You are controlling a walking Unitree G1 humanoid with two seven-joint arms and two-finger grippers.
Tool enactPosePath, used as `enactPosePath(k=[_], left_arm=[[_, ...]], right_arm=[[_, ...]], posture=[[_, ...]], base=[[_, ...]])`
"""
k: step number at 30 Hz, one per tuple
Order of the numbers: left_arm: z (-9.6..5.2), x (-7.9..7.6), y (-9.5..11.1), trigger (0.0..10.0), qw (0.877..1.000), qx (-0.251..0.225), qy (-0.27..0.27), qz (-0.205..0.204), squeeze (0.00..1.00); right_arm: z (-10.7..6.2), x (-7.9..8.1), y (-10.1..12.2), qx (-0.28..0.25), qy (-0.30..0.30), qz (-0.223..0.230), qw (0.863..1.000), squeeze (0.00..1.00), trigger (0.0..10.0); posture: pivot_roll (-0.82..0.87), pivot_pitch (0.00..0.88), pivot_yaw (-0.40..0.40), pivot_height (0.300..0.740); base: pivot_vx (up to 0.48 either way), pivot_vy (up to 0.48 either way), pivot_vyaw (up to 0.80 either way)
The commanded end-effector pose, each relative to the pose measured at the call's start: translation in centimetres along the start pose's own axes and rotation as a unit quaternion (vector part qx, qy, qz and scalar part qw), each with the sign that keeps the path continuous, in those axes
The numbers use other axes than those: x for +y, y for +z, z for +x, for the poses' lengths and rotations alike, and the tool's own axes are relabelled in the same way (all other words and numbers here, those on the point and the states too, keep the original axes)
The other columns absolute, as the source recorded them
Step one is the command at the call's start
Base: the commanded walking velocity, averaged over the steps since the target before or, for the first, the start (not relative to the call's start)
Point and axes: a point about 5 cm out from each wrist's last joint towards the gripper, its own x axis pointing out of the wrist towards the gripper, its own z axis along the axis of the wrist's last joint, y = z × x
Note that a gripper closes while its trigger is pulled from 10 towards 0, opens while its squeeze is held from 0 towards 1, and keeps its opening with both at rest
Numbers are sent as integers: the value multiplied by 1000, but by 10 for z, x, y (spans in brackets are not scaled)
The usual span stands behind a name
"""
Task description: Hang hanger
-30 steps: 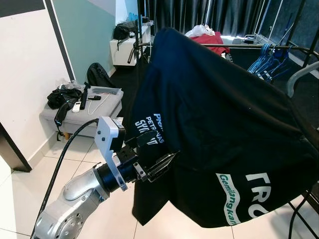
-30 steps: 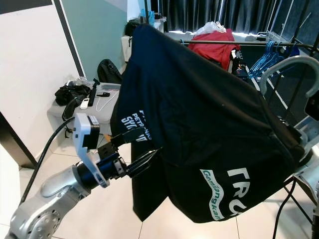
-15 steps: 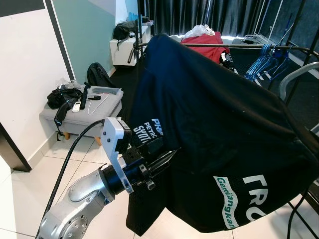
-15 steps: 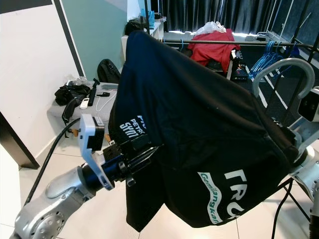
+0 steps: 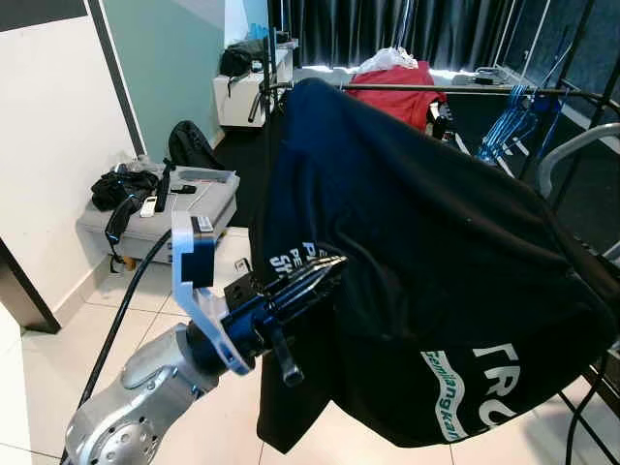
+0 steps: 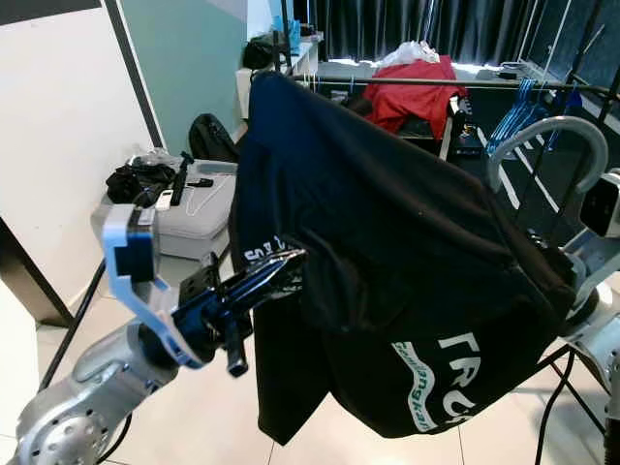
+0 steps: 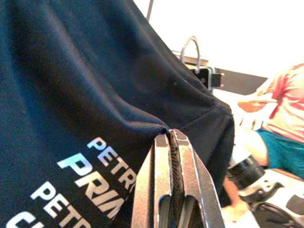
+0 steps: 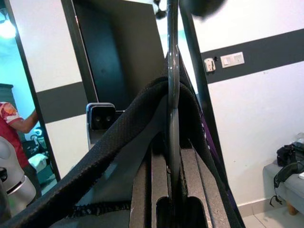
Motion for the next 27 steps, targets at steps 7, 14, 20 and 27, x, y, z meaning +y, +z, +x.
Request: enactPosePath(k=[7,14,20,27], left_arm=[[4,-6,-20,10000,998,70,-1,-5,1000],[4,4,-27,10000,994,98,43,-1,1000],[4,12,-29,10000,991,112,75,10,0],[7,14,-29,10000,989,117,91,24,0]], right_arm=[[9,2,-2,2,19,-8,1000,0,10000],[10,2,-3,3,23,-8,1000,0,10000],[11,2,-2,4,24,-8,1000,0,10000],[11,2,-2,5,24,-9,1000,0,10000]], posture=[[-27,0,-30,740],[-29,0,-28,740],[-31,0,-30,740],[-29,0,-32,740]], base=[[0,0,0],[0,0,0],[0,0,0],[0,0,0]])
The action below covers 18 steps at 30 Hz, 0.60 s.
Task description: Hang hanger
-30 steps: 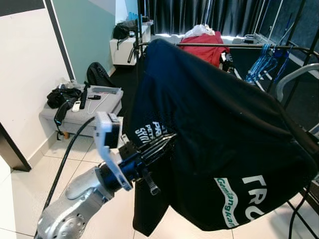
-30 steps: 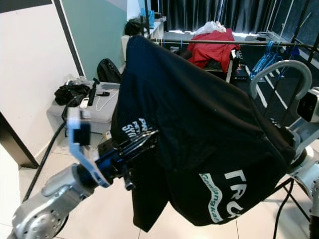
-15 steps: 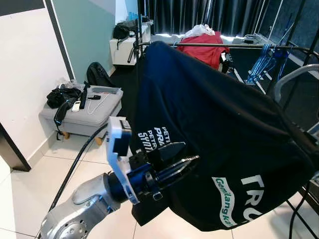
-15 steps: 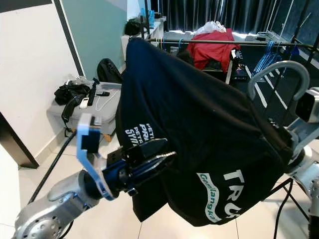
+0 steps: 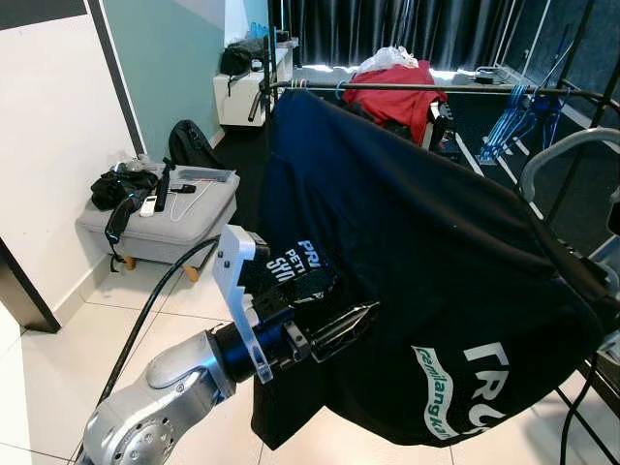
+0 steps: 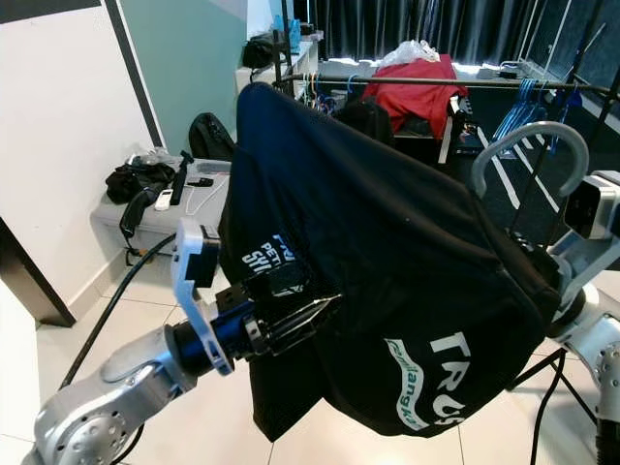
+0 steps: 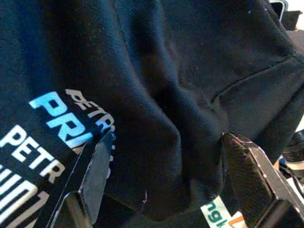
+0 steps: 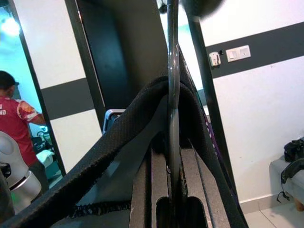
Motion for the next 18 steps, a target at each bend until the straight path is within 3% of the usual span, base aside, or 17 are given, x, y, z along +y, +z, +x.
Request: enactPosePath(k=[1,4,5,16,18], left_arm=[[3,1,-1,10000,1000,10,8,5,0],[3,1,-1,10000,1000,10,8,5,0],[4,1,-1,0,1000,6,10,3,0],[3,8,9,0,1000,0,21,21,0],[-1,15,18,0,998,-2,31,45,0]], right_arm=[[6,2,5,-5,15,-19,1000,0,10000],[6,2,5,-5,15,-19,1000,0,10000],[6,2,5,-5,15,-19,1000,0,10000],[6,3,4,-1,12,-20,1000,0,10000],[4,2,2,9,3,-22,1000,0,10000]], posture=[[-30,0,-32,740],[-30,0,-32,740],[-30,0,-31,740],[-32,0,-31,740],[-32,0,-32,740]], base=[[0,0,0],[0,0,0],[0,0,0],[0,0,0],[0,0,0]])
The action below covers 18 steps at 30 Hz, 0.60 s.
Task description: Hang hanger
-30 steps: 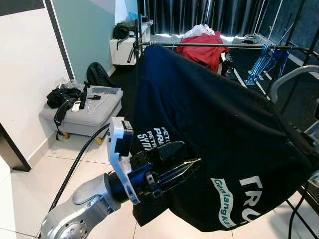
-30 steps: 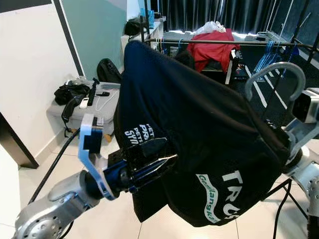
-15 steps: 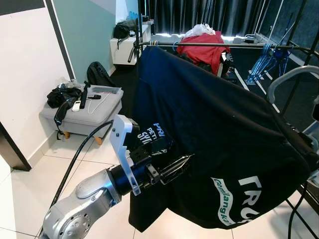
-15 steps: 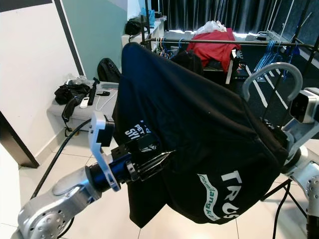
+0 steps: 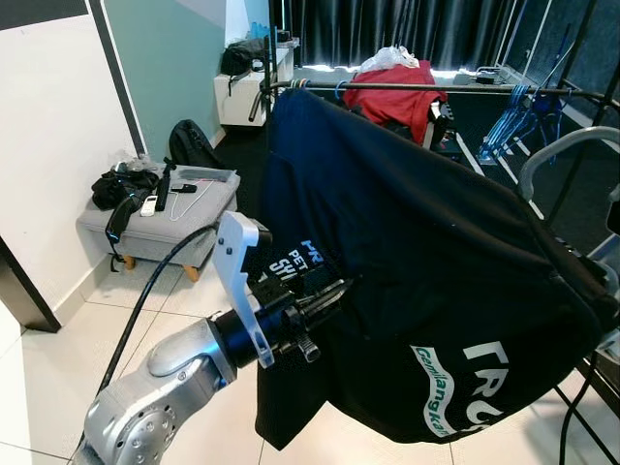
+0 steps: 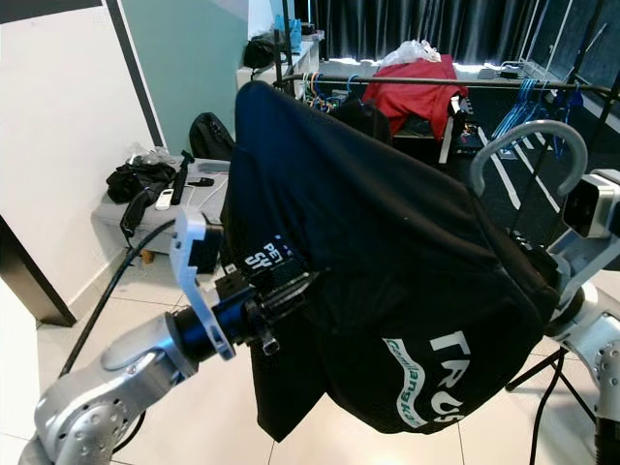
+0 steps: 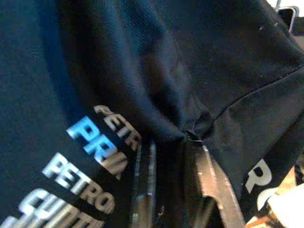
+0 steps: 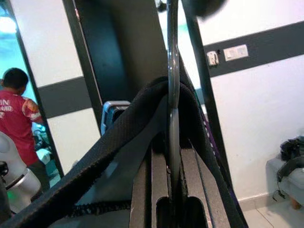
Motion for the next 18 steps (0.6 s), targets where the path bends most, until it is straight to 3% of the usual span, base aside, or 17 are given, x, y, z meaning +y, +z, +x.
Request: enactPosePath(k=[1,3,4,6,8,12,15,18], left_arm=[[-6,14,10,0,999,1,23,29,0],[-14,28,30,0,996,-5,39,75,0],[-14,28,30,0,996,-5,39,75,0],[-22,44,62,0,990,-20,52,126,0],[-22,44,62,0,990,-20,52,126,0],[-25,51,100,0,982,-37,41,183,0],[-22,51,113,0,978,-45,20,202,0],[-20,51,118,0,977,-46,13,210,0]], right_arm=[[2,2,1,11,2,-18,1000,0,10000],[-2,1,-4,29,-12,-21,999,0,10000],[-2,1,-4,29,-12,-21,999,0,10000],[-5,1,-6,30,-23,-21,999,0,10000],[-5,1,-6,30,-23,-21,999,0,10000],[-6,3,-13,38,-30,-17,999,0,10000],[-5,4,-24,59,-30,-8,998,0,10000],[-5,4,-30,75,-35,-8,997,0,10000]], posture=[[-32,0,-32,740],[-29,0,-33,740],[-29,0,-33,740],[-22,0,-24,740],[-22,0,-24,740],[-25,0,-16,740],[-26,0,-12,740],[-30,0,-8,740]], base=[[0,0,0],[0,0,0],[0,0,0],[0,0,0],[0,0,0],[0,0,0],[0,0,0],[0,0,0]])
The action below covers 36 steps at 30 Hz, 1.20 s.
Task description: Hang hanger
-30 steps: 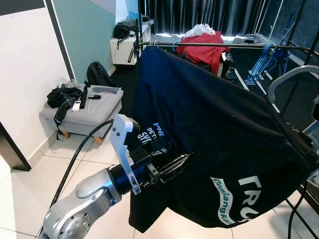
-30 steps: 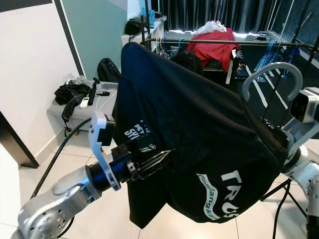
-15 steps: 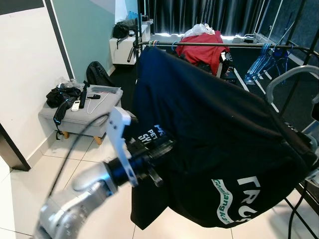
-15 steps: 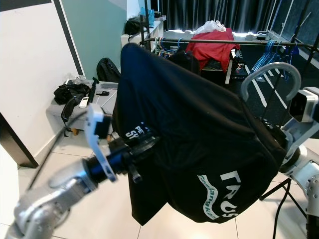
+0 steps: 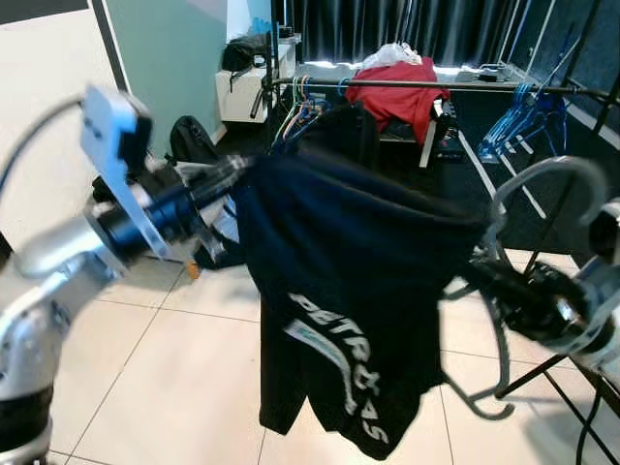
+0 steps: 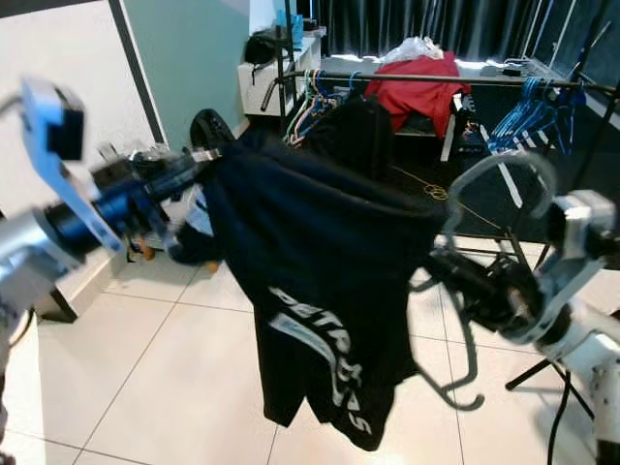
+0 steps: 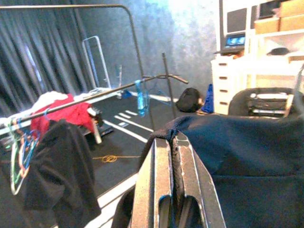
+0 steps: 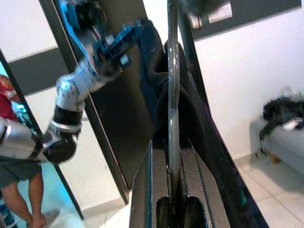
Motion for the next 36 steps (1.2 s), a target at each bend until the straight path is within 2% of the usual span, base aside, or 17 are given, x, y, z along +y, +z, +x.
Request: enactPosePath(k=[1,2,7,14,16,18,19,24,26,27,28,33,34,36], left_arm=[[3,3,9,0,1000,-8,-16,12,0],[6,4,15,0,999,-17,-23,17,0],[17,4,32,0,998,-51,-41,17,0],[22,2,36,0,996,-53,-60,24,0],[22,2,36,0,996,-49,-62,30,0],[19,8,38,0,997,-40,-54,46,0],[18,11,38,0,997,-36,-51,51,0],[18,14,39,0,997,-31,-52,57,0],[18,14,39,0,996,-28,-56,60,0],[19,15,38,0,996,-25,-57,63,0],[20,15,38,0,996,-23,-58,67,0],[20,18,39,0,995,-22,-55,74,0],[19,21,42,0,995,-23,-51,82,0],[19,21,42,0,995,-23,-51,82,0]], right_arm=[[4,2,-7,26,3,-13,1000,0,10000],[5,1,-18,51,-10,-12,999,0,10000],[10,-3,-37,87,-28,-7,996,0,10000],[19,7,-45,89,9,5,996,0,10000],[21,10,-43,78,21,6,997,0,10000],[18,21,-24,16,63,12,998,0,10000],[16,26,-18,4,81,10,997,0,10000],[16,31,-11,-4,99,-4,995,0,10000],[18,32,-4,-25,104,-17,994,0,10000],[19,32,6,-61,111,-28,992,0,10000],[21,32,9,-69,110,-39,991,0,10000],[24,27,4,-55,92,-49,993,0,10000],[23,26,4,-86,92,-39,991,0,10000],[23,26,4,-86,92,-39,991,0,10000]], posture=[[-31,0,-7,740],[-33,0,-6,740],[-30,0,-5,740],[-27,0,-2,740],[-26,0,-2,740],[-28,0,5,740],[-31,0,7,740],[-35,0,11,740],[-36,0,14,740],[-36,0,16,740],[-37,0,18,740],[-38,0,19,740],[-31,0,16,740],[-31,0,16,740]], base=[[0,0,0],[0,0,0],[0,0,0],[0,0,0],[0,0,0],[0,0,0],[0,0,0],[0,0,0],[0,0,0],[0,0,0],[0,0,0],[0,0,0],[0,0,0],[0,0,0]])
